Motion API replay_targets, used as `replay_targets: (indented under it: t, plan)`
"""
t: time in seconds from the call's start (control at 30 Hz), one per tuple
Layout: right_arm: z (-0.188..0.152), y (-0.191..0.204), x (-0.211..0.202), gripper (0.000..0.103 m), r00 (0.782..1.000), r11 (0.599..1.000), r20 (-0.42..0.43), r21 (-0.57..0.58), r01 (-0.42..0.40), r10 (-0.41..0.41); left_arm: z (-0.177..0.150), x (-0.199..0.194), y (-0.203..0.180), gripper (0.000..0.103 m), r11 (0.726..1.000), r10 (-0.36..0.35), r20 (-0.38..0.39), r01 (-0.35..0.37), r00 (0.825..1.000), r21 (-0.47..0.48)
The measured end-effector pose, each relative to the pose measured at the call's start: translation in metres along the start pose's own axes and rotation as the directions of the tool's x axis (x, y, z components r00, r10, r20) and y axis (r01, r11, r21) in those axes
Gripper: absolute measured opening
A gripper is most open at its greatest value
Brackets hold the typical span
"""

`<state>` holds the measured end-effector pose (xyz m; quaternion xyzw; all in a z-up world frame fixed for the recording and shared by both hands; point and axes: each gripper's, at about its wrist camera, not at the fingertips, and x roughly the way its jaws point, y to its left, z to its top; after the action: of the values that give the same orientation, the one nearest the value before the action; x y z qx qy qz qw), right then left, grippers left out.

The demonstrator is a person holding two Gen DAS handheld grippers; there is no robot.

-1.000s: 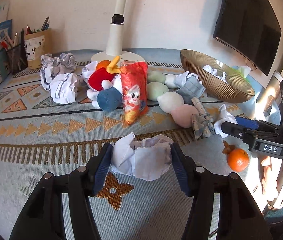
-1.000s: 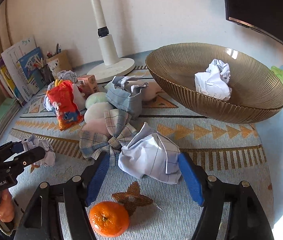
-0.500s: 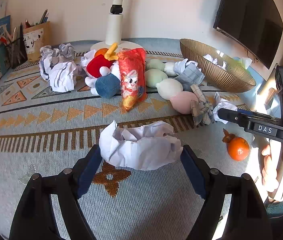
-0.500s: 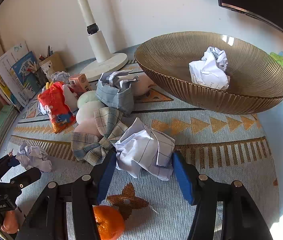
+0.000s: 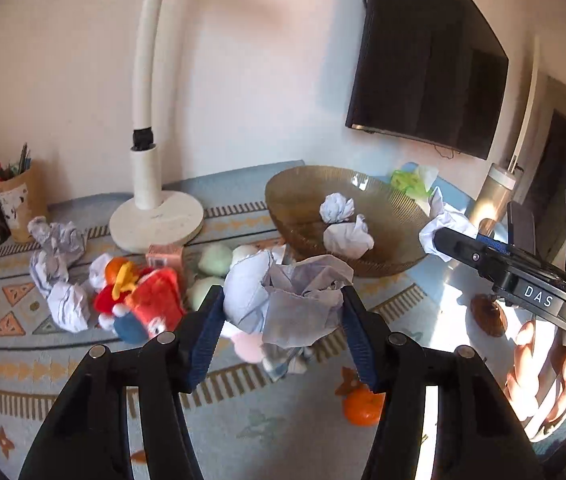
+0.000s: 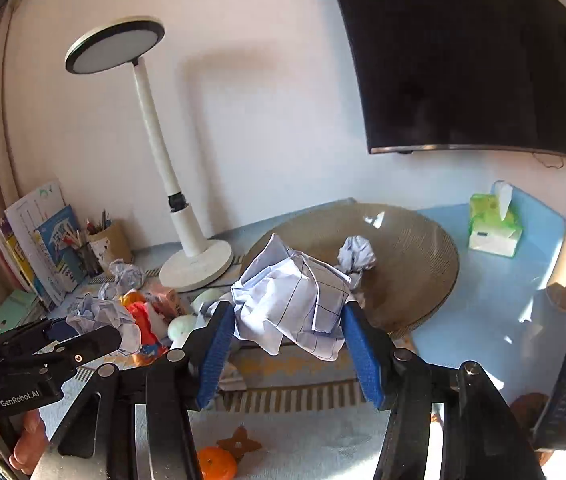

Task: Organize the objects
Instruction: 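Carry both papers over the bowl and open both tools to drop them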

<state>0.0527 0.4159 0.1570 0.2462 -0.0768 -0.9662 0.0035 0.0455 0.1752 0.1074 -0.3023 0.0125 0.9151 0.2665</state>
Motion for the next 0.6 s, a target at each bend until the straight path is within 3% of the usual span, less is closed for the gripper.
replay_targets:
  t: [0.13, 0.27, 0.33, 0.4, 0.47, 0.6]
  plan:
    - [0.025, -0.027, 0.031, 0.056, 0.991, 0.99, -0.058, 0.064, 0.127, -0.123, 0.043, 0.042, -0.025, 0.057, 0.999, -0.04, 0.018, 0.04, 0.999, 0.016]
    - [0.028, -0.05, 0.072, 0.056, 0.978, 0.979, -0.139, 0.104, 0.174, -0.159, 0.062, 0.09, -0.03, 0.057, 0.999, -0.051, -0.015, 0.051, 0.999, -0.001]
    - [0.028, -0.057, 0.083, 0.066, 0.973, 0.976, -0.15, 0.103, 0.19, -0.173, 0.066, 0.109, -0.03, 0.057, 0.998, -0.055, -0.029, 0.054, 0.998, -0.011]
    - [0.027, -0.063, 0.087, 0.068, 0.973, 0.975, -0.145, 0.11, 0.196, -0.179, 0.069, 0.121, -0.03, 0.068, 0.999, -0.039, -0.021, 0.038, 0.999, -0.021]
    - [0.025, -0.067, 0.085, 0.068, 0.975, 0.975, -0.148, 0.122, 0.184, -0.165, 0.068, 0.124, -0.028, 0.086, 0.999, -0.038, -0.013, 0.037, 0.999, -0.034]
    - [0.016, -0.06, 0.075, 0.068, 0.986, 0.988, -0.144, 0.119, 0.103, -0.086, 0.064, 0.108, -0.02, 0.092, 0.995, -0.08, 0.0, 0.08, 0.997, -0.058]
